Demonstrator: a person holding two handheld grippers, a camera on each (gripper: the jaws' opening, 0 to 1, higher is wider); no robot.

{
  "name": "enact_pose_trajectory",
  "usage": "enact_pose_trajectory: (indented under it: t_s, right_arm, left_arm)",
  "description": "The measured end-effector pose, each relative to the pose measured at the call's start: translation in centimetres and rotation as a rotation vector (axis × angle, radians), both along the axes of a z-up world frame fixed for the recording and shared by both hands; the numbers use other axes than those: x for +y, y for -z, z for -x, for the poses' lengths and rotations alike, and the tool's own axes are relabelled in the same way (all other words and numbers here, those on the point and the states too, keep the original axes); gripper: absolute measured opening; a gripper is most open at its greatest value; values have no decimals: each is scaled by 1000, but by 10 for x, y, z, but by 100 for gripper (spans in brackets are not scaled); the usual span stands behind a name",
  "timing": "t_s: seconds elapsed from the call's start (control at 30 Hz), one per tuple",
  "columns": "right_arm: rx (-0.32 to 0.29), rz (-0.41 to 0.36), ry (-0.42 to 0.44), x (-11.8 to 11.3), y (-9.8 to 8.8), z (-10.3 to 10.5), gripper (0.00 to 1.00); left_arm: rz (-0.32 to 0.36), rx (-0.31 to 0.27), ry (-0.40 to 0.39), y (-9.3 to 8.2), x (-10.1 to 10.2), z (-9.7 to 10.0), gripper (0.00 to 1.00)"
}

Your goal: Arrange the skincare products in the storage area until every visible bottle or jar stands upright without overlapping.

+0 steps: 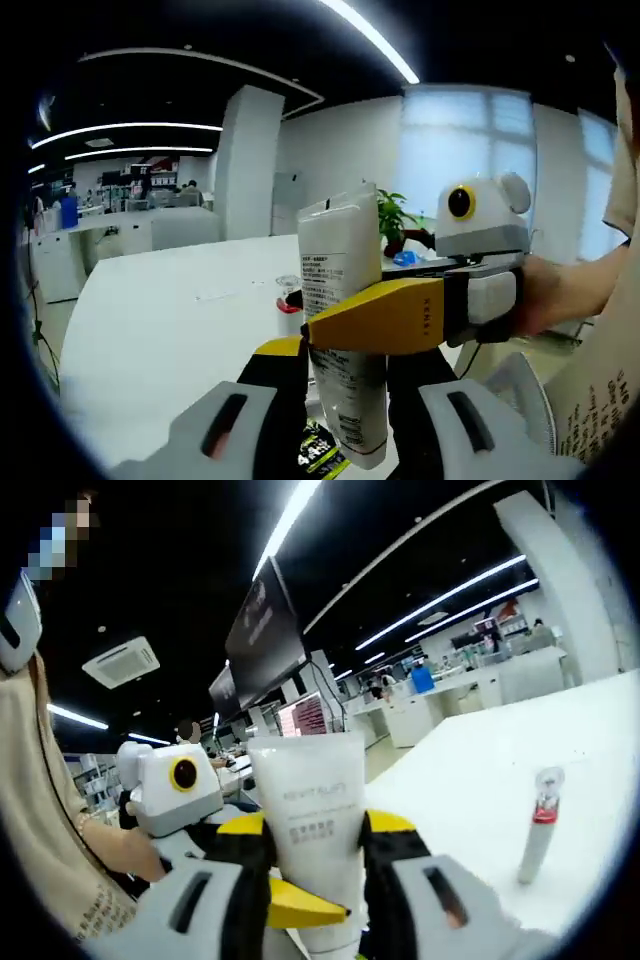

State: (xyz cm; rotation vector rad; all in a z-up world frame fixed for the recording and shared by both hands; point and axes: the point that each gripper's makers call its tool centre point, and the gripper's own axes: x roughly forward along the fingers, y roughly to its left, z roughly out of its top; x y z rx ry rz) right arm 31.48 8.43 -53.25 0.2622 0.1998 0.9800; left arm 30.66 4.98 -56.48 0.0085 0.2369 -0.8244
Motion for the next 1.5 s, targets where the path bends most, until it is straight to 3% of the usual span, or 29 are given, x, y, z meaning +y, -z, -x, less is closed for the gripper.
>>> enact_pose_trajectory:
  t_s: [0.2,0.33,0.6,0.7,0.77,0.9,0.93,0.97,1.03,1.2,1.33,1.5]
  right_arm:
    - [33,6,174,-4,0,-17,36]
    - [15,9,211,-2,4,-20,36]
    - [-18,37,209,-9,4,-19,37]
    - [-44,47,113,-13,4,-15,36]
    - [-51,5,29,-15,-3,-13,36]
    - [-104,23,-156,-18,-14,-5,32]
    - [-144,22,-211,-19,-21,-1,31]
    - [-154,12,-251,-20,-26,2,30]
    - [-191,11,-287,-22,-36,3,28]
    - [-224,10,-360,-22,-49,6,25]
    - [-231,48,-456,-21,-47,14,24]
    - [-243,153,-570,-26,-33,25,22]
  left_arm:
    - [-105,-55,-86,2,-1,-17,25]
    - [-165,-55,-144,6,5,-27,19]
    - [-94,6,-94,7,3,-30,13]
    - [-29,66,-43,5,-2,-27,12]
    - [-13,46,10,-1,-5,-25,11]
    - [23,33,187,-17,-14,-16,11]
    - [48,31,249,-24,-17,-11,11]
    - [52,27,258,-27,-17,-11,11]
    - [72,26,327,-34,-23,-7,11]
    - [42,17,438,-33,-38,2,11]
    - [62,34,538,-37,-45,11,11]
    - [86,66,602,-40,-46,13,12]
